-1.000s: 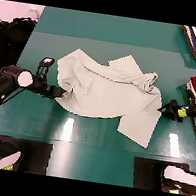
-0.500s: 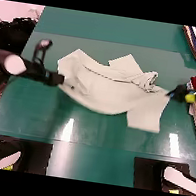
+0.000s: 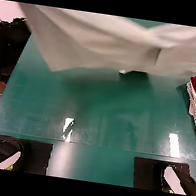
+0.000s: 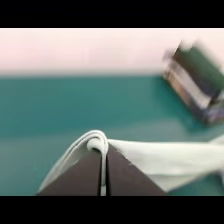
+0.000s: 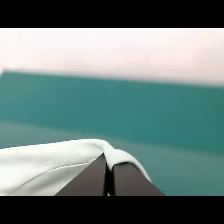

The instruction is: Fold the shirts.

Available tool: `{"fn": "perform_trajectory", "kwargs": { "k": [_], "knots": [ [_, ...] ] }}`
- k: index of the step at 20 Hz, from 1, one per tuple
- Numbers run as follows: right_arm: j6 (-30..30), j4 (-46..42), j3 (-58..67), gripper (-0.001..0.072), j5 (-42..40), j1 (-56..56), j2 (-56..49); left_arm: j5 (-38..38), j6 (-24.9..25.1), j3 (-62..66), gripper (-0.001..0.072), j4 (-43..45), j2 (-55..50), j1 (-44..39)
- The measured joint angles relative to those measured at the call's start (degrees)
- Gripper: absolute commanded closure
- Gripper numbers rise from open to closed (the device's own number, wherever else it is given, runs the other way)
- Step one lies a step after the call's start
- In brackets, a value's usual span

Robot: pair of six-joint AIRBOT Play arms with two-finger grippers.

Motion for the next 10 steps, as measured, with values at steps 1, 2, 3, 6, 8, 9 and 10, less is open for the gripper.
{"fn": "perform_trajectory", "kwargs": {
  "k": [1,2,3,6,8,9,10],
  "knots": [
    [0.00,0.00,2.38,0.0697,-0.22,-1.05,1.29,0.87,0.20,3.17,0.0680,0.17,1.33,0.00],
    [0.00,0.00,4.46,0.0697,-0.42,-2.32,2.32,1.68,0.37,5.92,0.0681,0.24,2.45,0.00],
    [0.00,0.02,6.34,0.0697,-0.55,-3.80,3.23,2.36,0.50,8.74,0.0681,0.37,3.45,0.00],
    [0.61,0.04,11.02,0.0698,0.35,-9.84,4.98,3.10,0.72,14.56,0.0681,0.50,4.92,0.00],
    [1.73,0.13,12.90,0.0698,1.14,-13.79,5.51,2.73,0.79,16.11,0.0681,1.14,5.20,0.00],
    [2.27,0.24,13.49,0.0698,1.57,-15.28,5.49,1.97,0.79,16.13,0.0681,2.23,5.16,-0.02],
    [2.93,0.63,13.90,0.0698,2.03,-16.22,5.09,0.85,0.72,15.63,0.0681,3.87,4.92,-0.02]
  ]
}}
